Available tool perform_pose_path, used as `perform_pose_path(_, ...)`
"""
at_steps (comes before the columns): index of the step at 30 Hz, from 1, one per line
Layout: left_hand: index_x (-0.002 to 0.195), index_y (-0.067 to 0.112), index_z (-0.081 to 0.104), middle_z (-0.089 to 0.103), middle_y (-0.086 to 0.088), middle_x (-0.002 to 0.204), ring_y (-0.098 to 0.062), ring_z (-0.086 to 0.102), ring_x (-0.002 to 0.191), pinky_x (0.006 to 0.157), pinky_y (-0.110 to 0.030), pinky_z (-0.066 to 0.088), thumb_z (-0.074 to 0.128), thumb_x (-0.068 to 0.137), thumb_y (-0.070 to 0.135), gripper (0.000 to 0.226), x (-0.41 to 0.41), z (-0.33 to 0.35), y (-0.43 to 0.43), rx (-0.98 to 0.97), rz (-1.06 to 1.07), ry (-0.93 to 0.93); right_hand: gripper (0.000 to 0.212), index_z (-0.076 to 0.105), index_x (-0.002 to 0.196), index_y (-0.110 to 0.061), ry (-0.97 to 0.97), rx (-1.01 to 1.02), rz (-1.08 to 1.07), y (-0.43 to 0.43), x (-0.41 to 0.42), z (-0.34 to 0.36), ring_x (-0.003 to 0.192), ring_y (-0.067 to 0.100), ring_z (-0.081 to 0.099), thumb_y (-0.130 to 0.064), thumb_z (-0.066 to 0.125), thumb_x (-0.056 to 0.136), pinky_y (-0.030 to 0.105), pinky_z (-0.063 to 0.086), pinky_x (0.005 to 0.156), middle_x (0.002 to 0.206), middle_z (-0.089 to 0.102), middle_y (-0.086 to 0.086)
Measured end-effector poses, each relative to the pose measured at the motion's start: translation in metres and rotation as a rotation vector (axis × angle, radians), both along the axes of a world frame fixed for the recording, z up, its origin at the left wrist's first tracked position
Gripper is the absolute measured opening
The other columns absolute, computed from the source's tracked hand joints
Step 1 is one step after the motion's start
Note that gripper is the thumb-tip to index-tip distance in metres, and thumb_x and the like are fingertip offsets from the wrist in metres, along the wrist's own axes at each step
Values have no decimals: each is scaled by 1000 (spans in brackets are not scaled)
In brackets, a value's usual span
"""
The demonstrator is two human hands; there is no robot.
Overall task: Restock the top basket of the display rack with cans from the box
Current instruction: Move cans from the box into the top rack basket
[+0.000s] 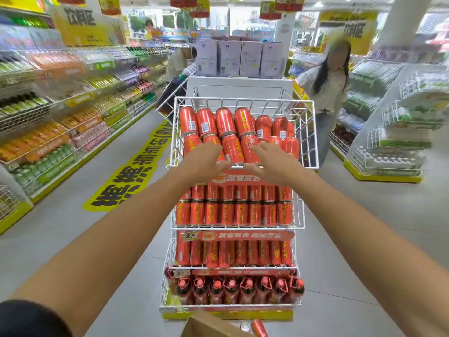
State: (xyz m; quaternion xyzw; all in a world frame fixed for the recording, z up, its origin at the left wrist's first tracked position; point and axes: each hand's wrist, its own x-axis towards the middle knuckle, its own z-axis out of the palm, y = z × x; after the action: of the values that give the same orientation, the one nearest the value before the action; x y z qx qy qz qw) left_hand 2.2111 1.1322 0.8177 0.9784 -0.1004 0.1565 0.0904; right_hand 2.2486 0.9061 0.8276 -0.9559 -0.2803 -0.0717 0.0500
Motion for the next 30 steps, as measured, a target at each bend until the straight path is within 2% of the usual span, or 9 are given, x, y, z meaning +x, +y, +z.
perform_pose_path(5,92,19,56,62,-7,93,-29,59,91,76,-44,49,53,93,59,40,-27,-22,13,16,-42,22,70,38,156,-17,34,0,-26,8,-28,-23,144,35,39,-60,44,102,56,42,112,156,44,13)
perform_pose_path(9,116,11,64,68,-12,106,-32,63,101,81,-39,47,59,95,43,39,-44,-42,19,3,-79,43,69,40,155,-14,58,-54,-20,12,-41,-47,141,36,42,-59,43,103,56,45,109,153,47,14)
perform_pose_path(11,113,7,64,68,-15,107,-35,62,102,82,-39,45,59,95,44,42,-49,-51,23,1,-58,78,68,40,155,-14,60,-78,-11,16,-42,-56,141,36,42,-58,43,104,54,44,110,153,46,15)
perform_pose_path(14,109,11,63,65,-7,96,-32,62,94,77,-43,50,48,90,60,55,-55,-63,32,33,-13,128,65,45,150,-12,55,-93,-2,24,-41,-65,136,37,46,-58,43,104,53,45,107,149,50,16)
perform_pose_path(16,108,9,62,61,-7,91,-33,61,92,74,-42,46,54,95,53,47,-60,-69,36,24,-8,141,65,43,151,-13,71,-95,8,33,-41,-70,137,37,45,-58,42,104,53,45,107,151,48,16)
perform_pose_path(18,115,9,62,61,-10,97,-34,60,99,81,-43,43,59,97,44,39,-65,-74,40,12,-17,140,66,38,154,-15,91,-81,28,41,-42,-76,141,37,41,-57,41,104,54,43,109,155,44,15)
perform_pose_path(21,93,11,55,57,-8,89,-33,59,89,76,-45,49,58,97,49,38,-68,-85,50,-13,25,171,67,35,158,-17,108,-61,76,54,-44,-83,145,35,37,-57,42,105,54,41,112,157,43,13)
perform_pose_path(23,87,12,51,55,-7,87,-32,57,85,75,-47,50,56,96,51,40,-68,-93,57,-4,56,183,69,30,161,-20,115,-66,108,61,-43,-85,146,35,36,-58,41,104,55,41,112,158,42,12)
perform_pose_path(30,99,11,58,60,-10,95,-31,58,89,77,-49,51,52,92,57,47,-66,-121,62,-11,71,214,70,37,157,-16,124,-98,119,69,-36,-103,145,33,38,-61,39,104,54,43,108,157,42,11)
